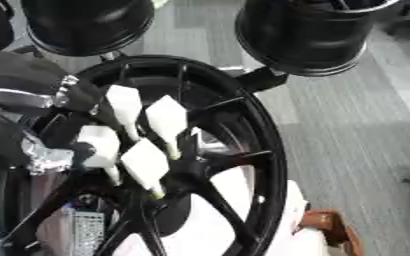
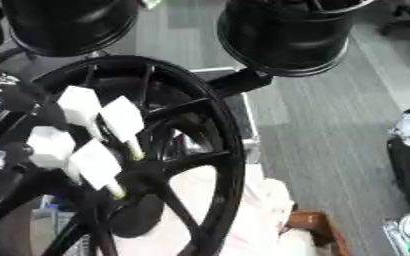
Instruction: Pull the pin out of the wheel hub.
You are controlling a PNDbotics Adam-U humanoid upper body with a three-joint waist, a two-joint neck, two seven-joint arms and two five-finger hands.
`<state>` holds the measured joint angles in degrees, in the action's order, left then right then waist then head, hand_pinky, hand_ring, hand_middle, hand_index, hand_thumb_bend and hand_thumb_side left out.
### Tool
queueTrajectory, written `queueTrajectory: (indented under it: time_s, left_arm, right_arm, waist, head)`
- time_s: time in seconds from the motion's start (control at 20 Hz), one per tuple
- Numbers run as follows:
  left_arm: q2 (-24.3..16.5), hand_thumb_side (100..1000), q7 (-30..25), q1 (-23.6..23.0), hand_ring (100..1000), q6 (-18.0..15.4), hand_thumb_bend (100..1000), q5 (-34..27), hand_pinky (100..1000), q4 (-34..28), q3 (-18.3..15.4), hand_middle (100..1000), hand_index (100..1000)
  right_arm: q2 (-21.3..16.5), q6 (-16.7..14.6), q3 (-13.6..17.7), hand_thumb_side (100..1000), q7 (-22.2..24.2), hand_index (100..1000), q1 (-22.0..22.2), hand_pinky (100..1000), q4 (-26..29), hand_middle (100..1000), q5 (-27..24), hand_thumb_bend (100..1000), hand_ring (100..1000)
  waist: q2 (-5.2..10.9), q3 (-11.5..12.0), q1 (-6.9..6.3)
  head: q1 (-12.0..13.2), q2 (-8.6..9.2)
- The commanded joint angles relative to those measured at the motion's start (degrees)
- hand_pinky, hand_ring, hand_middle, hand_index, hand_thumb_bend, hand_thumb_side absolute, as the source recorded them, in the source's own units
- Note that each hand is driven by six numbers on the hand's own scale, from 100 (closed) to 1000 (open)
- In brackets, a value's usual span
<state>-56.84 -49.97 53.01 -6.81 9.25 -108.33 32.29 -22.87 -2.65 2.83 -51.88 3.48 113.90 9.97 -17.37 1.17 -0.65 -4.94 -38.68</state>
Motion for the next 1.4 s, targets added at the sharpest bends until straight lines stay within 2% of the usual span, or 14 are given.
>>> queueTrajectory:
  time_s: [0.05,0.5,0.75,1.2,1.4]
  left_arm:
    - [-0.47,721,0.37,1.04,847,-0.88,100,0.99,852,0.34,-0.48,809,919]
    - [0.56,789,2.54,1.36,840,-2.38,100,3.37,847,2.21,-0.03,780,926]
    - [0.91,843,2.20,1.43,830,-2.87,100,5.26,838,3.13,0.26,740,913]
    - [1.25,981,1.00,1.13,828,-4.36,100,7.91,837,4.62,0.66,732,891]
    - [1.40,1000,-0.07,1.11,830,-5.24,100,8.59,839,4.78,0.90,736,892]
  right_arm:
    - [-0.30,0.03,0.55,305,-0.08,800,-0.42,817,0.69,681,-0.55,100,784]
    - [0.17,0.13,0.55,305,-0.08,801,-0.51,817,0.69,673,-0.77,100,783]
    - [0.20,-0.03,0.66,298,-0.08,800,-0.55,817,0.69,670,-0.75,102,782]
    - [0.41,-0.05,0.78,297,-0.08,800,-0.67,815,0.69,668,-1.09,105,780]
    - [0.51,-0.01,0.84,297,-0.08,799,-0.76,814,0.69,667,-1.38,104,778]
  waist:
    - [0.70,-0.07,0.01]
    - [0.46,-0.19,0.04]
    - [0.39,-0.22,0.09]
    - [0.19,-0.23,0.16]
    - [0.11,-0.23,0.19]
  head:
    - [0.22,0.74]
    - [0.30,1.07]
    - [0.39,0.91]
    - [0.43,0.82]
    - [0.47,0.84]
